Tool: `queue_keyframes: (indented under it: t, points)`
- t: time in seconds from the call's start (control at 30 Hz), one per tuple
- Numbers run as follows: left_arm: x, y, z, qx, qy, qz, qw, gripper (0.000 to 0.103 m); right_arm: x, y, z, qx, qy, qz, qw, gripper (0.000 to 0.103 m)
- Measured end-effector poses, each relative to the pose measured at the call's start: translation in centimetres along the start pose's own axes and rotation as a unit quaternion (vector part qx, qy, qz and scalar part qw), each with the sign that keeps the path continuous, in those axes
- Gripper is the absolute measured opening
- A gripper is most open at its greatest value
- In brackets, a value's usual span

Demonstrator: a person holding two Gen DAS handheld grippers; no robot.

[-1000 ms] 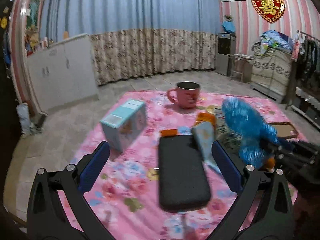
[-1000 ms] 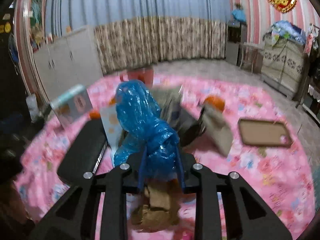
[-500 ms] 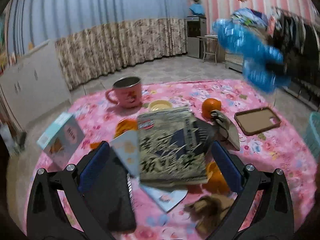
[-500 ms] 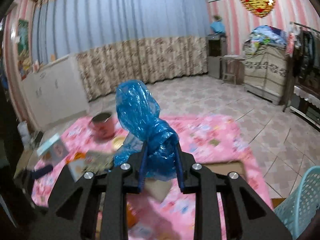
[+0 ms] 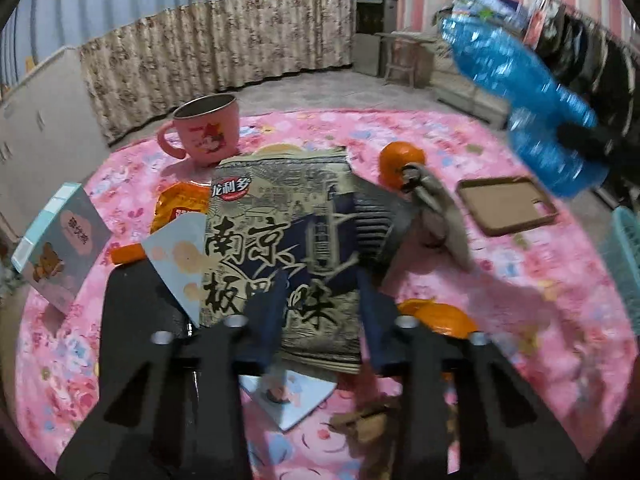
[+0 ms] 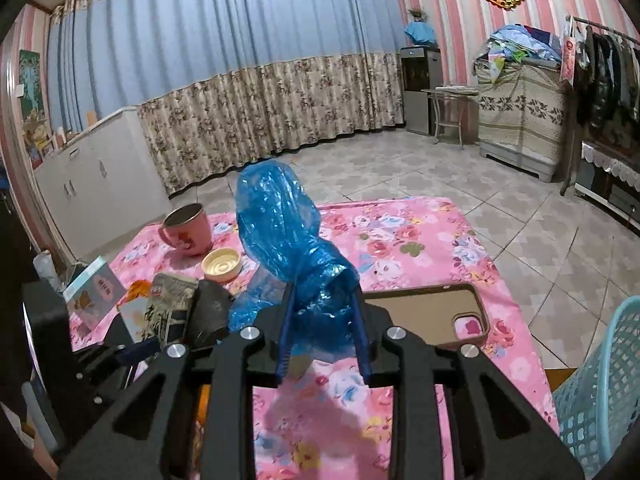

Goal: Collect trash
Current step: 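Carry the blue bag to the blue basket and release it with the right tool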

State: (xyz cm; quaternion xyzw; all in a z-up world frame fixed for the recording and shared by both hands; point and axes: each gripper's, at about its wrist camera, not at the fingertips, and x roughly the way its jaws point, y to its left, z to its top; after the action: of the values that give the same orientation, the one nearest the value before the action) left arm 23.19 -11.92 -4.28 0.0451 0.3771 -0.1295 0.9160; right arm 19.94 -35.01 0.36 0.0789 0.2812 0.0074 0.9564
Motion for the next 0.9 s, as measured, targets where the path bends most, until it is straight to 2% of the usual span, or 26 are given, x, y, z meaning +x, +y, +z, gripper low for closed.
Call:
queue_keyframes:
  t: [0.03, 0.13, 0.23, 0.37, 0.43, 0.53, 0.7, 0.9]
  points:
    - [-0.4, 0.1, 0.0, 0.0, -0.003, -0.008, 1.0, 0.016, -0.3, 0.2, -0.1, 0.0, -0.002, 0.001, 1.0, 0.027]
    - [-2.1, 0.6, 0.2, -0.002, -0.025, -0.022, 0.9994, 0.012, -1.3, 0.4, -0.5, 0.006, -0.011, 0.009, 1.0, 0.027]
    - [-4.5, 1.7, 0.5, -0.022, -0.059, -0.038, 0.9973, 0.011, -2.5, 0.7, -0.8, 0.009, -0.024, 0.008, 1.0, 0.027]
    - [-7.2, 1.9, 0.9, -0.027, -0.108, -0.025, 0.9935, 0.011, -3.6, 1.1, -1.3, 0.009, -0.042, -0.008, 0.999, 0.027]
    - [-7.8, 1.7, 1.0, -0.03, -0.12, -0.022, 0.9921, 0.011, -3.8, 1.7, -1.7, -0.007, -0.045, -0.013, 0.999, 0.027]
    - [-7.7, 1.6, 1.2, -0.032, -0.118, -0.022, 0.9922, 0.011, -3.9, 2.0, -1.5, -0.023, -0.047, -0.02, 0.998, 0.026]
    - [-8.0, 1.4, 2.2, -0.058, -0.122, -0.042, 0.99, 0.01, -4.8, 0.8, -0.7, -0.008, -0.059, -0.033, 0.998, 0.026]
    - [-7.7, -3.0, 4.2, -0.055, -0.138, -0.081, 0.9856, 0.009, -7.6, -3.2, -0.1, 0.028, -0.075, -0.075, 0.994, 0.026]
